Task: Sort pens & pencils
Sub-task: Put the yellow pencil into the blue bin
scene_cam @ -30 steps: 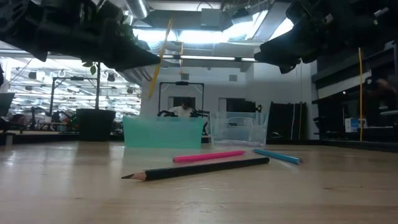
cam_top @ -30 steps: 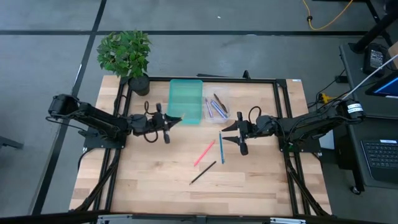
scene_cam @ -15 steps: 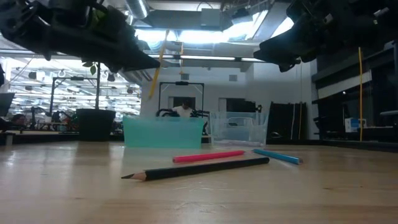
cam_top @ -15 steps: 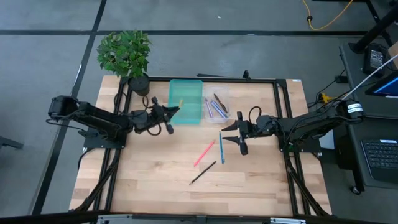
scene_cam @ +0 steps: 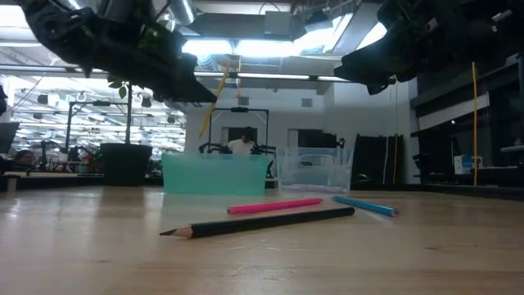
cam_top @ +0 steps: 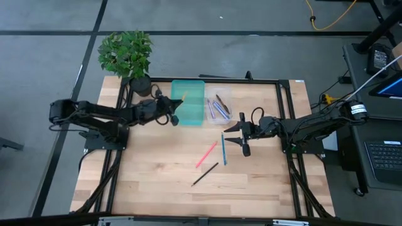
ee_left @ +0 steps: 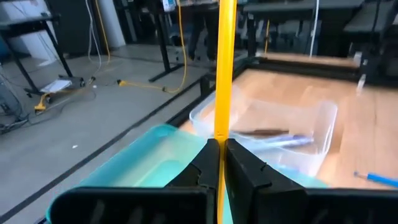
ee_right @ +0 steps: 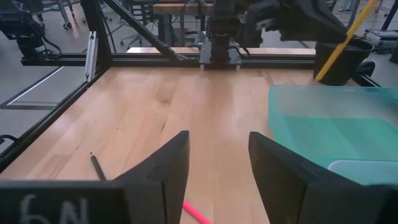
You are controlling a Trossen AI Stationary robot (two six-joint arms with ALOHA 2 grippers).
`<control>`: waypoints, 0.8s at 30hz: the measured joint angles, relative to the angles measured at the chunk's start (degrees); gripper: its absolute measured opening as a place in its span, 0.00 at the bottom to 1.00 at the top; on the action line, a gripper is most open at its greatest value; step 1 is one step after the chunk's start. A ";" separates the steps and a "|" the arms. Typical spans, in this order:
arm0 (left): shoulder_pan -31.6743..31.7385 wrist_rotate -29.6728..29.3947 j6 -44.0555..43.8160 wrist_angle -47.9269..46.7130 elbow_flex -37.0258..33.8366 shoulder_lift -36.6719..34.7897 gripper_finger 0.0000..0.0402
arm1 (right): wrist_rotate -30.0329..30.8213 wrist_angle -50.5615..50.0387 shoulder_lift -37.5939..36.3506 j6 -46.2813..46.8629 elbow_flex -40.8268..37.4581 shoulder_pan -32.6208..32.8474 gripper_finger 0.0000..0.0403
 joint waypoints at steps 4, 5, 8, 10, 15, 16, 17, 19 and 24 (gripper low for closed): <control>2.03 1.88 -1.45 -11.11 4.12 0.00 0.03 | 0.00 0.00 0.00 0.00 0.00 0.01 0.41; 2.42 2.47 -1.49 -13.82 5.35 0.00 0.03 | 0.00 0.00 0.00 0.00 0.00 0.01 0.41; 3.62 5.16 -2.73 -21.84 9.15 0.00 0.03 | -0.02 0.00 0.00 -0.02 0.00 -0.01 0.41; 4.30 6.19 -2.96 -25.73 11.20 0.00 0.03 | -0.02 0.00 0.00 -0.02 0.00 0.00 0.41; 5.27 7.07 -4.31 -29.81 13.95 1.12 0.03 | -0.02 0.00 0.00 -0.02 0.00 0.00 0.41; 5.56 8.35 -4.65 -30.83 14.39 1.91 0.03 | -0.02 0.02 0.00 -0.02 0.00 0.00 0.41; 5.76 9.36 -5.23 -31.88 14.99 3.08 0.03 | -0.02 0.08 0.00 -0.02 0.00 0.00 0.41; 6.05 10.28 -5.76 -33.31 16.26 5.90 0.03 | 0.27 0.27 0.00 -0.10 -0.01 0.00 0.41; 7.24 11.28 -5.51 -37.58 21.91 13.41 0.03 | 1.40 0.74 -0.01 -0.23 0.00 0.01 0.41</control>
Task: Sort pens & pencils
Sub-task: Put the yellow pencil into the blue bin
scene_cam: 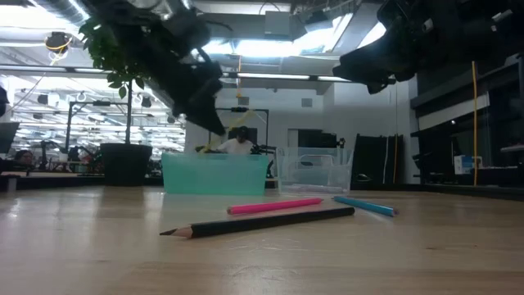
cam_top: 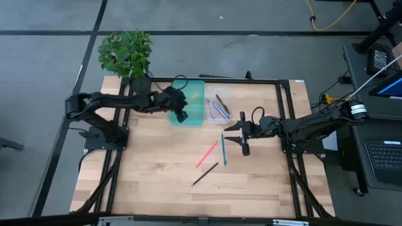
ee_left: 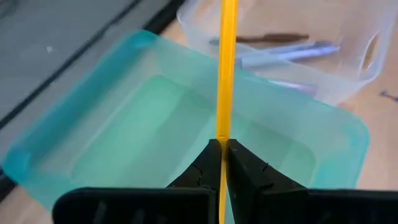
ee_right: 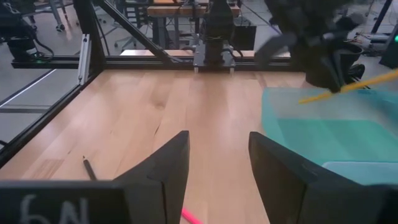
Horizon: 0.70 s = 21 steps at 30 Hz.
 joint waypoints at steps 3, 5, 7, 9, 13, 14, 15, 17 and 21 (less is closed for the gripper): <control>1.40 1.70 -0.01 -5.60 4.57 4.26 0.03 | 0.00 0.13 0.01 -0.37 0.00 0.00 0.41; 2.38 3.37 -0.36 -8.84 7.62 7.06 0.03 | 0.00 0.13 0.00 -0.86 -0.01 -0.01 0.41; 3.23 4.39 -0.40 -12.49 10.49 9.57 0.03 | 0.00 0.17 -0.01 -1.05 -0.02 -0.02 0.41; 3.91 4.74 -0.42 -15.47 13.40 11.91 0.03 | 0.00 0.20 0.00 -1.06 -0.01 0.00 0.41; 5.79 7.67 -0.76 -21.34 18.44 15.87 0.03 | 0.00 0.39 -0.01 -1.06 -0.02 0.00 0.41; 6.28 8.80 -1.61 -22.46 19.31 16.71 0.03 | 0.00 0.39 -0.01 -1.06 0.00 0.00 0.41; 6.89 10.02 -2.45 -23.67 19.98 17.40 0.03 | 0.00 0.39 0.00 -1.06 0.00 -0.01 0.41; 7.93 12.59 -3.26 -25.16 20.94 18.69 0.03 | 0.00 0.39 0.01 -1.06 -0.01 -0.01 0.41; 9.35 13.80 -3.35 -26.59 21.15 19.89 0.03 | 0.00 0.46 -0.01 -1.06 0.00 0.00 0.41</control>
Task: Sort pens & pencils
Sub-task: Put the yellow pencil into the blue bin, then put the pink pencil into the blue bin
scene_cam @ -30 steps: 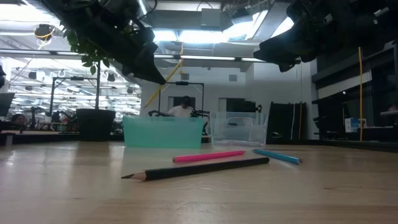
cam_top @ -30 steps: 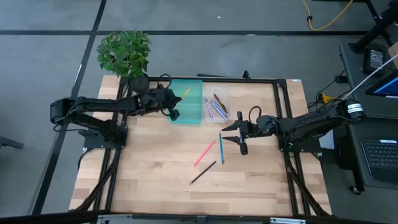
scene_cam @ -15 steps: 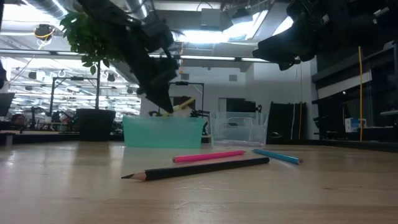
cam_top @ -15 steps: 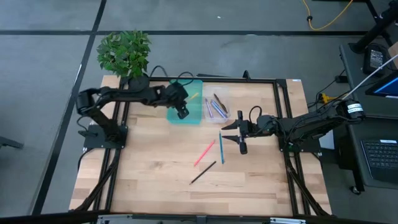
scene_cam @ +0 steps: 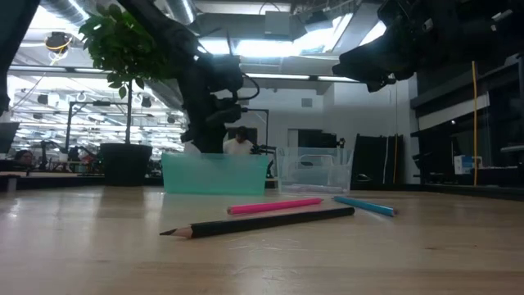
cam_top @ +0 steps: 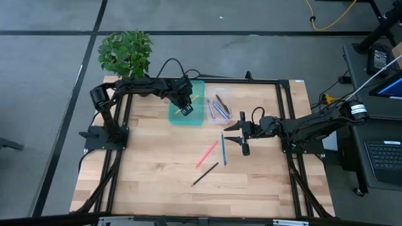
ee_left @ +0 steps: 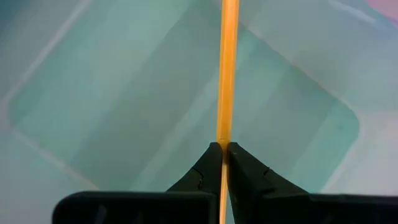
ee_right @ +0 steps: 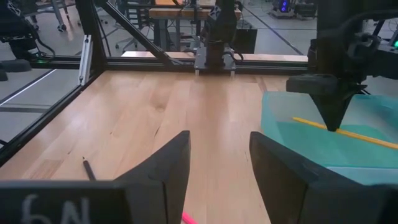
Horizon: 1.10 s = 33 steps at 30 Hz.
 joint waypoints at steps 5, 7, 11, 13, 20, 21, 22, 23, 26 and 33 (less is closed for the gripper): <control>0.34 0.03 0.24 0.44 0.00 0.10 0.03 | 0.00 0.02 0.00 0.00 0.00 0.00 0.41; 0.33 0.07 0.28 0.46 0.00 0.07 0.05 | 0.00 0.02 0.00 0.00 0.00 0.00 0.41; 0.17 0.14 3.37 1.65 0.00 0.05 0.09 | 0.00 0.02 0.01 0.00 0.00 0.00 0.41; -0.11 0.10 4.95 3.11 0.00 0.05 0.11 | 0.00 0.02 0.00 0.00 0.00 0.00 0.41; -0.20 0.13 8.07 5.12 0.00 0.02 0.15 | 0.00 -0.04 0.00 0.06 -0.01 0.00 0.41; -0.20 0.12 8.60 4.90 0.00 -0.24 0.15 | -0.02 -0.10 0.02 0.07 0.00 0.00 0.41; -0.20 0.11 9.23 4.49 0.00 -0.76 0.15 | -0.06 -0.27 0.00 0.07 0.00 0.00 0.41; -0.14 0.09 9.71 4.61 0.00 -1.33 0.15 | -0.25 -0.41 0.00 0.08 0.00 0.00 0.41; -0.16 -0.08 10.95 4.71 0.00 -4.37 0.14 | -0.36 -0.64 0.00 0.13 0.00 0.00 0.41; -4.91 -0.09 10.69 7.63 -2.82 -16.80 0.08 | -0.48 -2.32 0.00 0.80 0.00 0.00 0.41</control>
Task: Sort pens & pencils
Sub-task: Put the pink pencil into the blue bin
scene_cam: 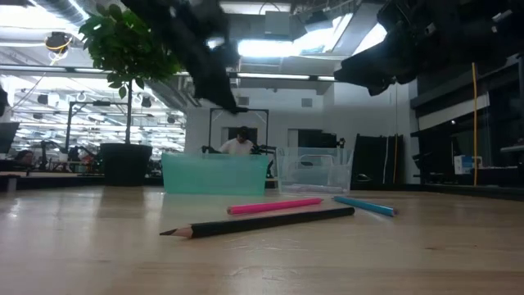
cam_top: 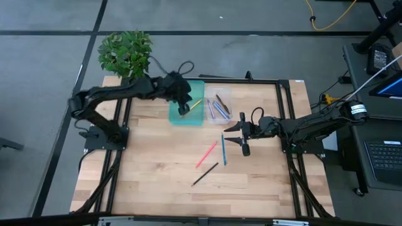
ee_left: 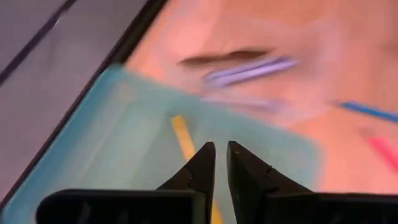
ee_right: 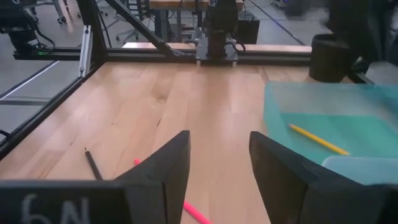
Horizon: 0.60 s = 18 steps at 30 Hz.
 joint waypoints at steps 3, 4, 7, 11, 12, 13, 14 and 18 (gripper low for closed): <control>-4.83 0.02 -0.13 3.55 -4.61 -5.83 0.05 | -0.02 -1.02 0.00 0.87 0.00 0.00 0.41; -6.75 -0.01 -0.59 5.52 -6.70 -7.70 0.04 | -0.04 -1.30 0.00 0.91 0.00 0.02 0.41; -13.11 -0.11 -2.02 13.15 -14.43 -13.14 0.02 | -0.02 -1.31 0.00 1.28 0.00 0.45 0.41; -22.59 0.05 -6.35 31.10 -27.26 -17.40 0.00 | -0.02 -1.20 0.00 1.41 0.00 1.66 0.41; -25.00 -0.06 -7.12 35.82 -30.41 -17.73 0.00 | -0.02 -1.08 0.00 1.41 0.00 1.96 0.41; -27.18 -0.19 -7.79 40.79 -33.35 -17.76 0.01 | -0.02 -0.76 0.00 1.41 0.00 2.22 0.41; -29.24 -0.83 -8.69 45.41 -35.93 -17.63 0.01 | -0.02 -0.38 0.00 1.41 0.00 2.42 0.41; -35.95 -6.17 -10.80 58.46 -41.84 -15.77 0.03 | -0.02 0.87 0.00 1.28 0.00 3.04 0.41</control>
